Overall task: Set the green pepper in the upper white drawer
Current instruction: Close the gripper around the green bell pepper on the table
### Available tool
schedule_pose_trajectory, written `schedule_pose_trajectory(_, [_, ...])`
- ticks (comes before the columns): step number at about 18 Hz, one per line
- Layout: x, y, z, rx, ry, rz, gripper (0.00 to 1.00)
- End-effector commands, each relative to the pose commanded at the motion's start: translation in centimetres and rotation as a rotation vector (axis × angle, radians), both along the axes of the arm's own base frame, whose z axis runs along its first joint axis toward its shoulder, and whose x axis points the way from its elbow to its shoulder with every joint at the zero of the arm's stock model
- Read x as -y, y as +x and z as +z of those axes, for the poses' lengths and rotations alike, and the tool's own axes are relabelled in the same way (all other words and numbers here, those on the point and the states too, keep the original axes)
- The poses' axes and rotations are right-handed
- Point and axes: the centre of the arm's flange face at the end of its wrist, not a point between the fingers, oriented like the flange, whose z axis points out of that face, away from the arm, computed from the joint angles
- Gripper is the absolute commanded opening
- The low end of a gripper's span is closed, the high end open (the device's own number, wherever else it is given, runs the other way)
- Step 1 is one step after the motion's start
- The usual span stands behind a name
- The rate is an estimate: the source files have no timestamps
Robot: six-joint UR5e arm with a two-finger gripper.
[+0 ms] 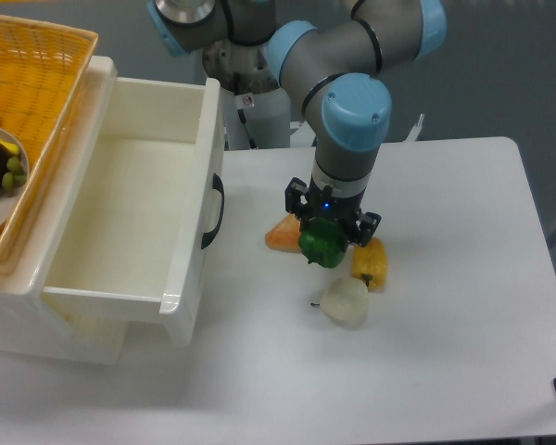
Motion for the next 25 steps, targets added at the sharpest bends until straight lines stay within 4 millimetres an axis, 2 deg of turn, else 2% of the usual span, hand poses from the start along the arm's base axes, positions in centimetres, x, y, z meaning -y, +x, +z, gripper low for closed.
schedule_pose_trajectory(8, [0.1,-0.1,0.0,0.005,-0.002,0.014,0.51])
schedule_pose_trajectory(16, [0.1,0.0,1.2,0.015,-0.001,0.047,0.51])
schedule_pose_trajectory(21, [-0.6,-0.4,3.3,0.045,0.081,0.179,0.51])
schedule_pose_trajectory(25, [-0.5,0.4,6.6,0.055,0.138,0.236,0.51])
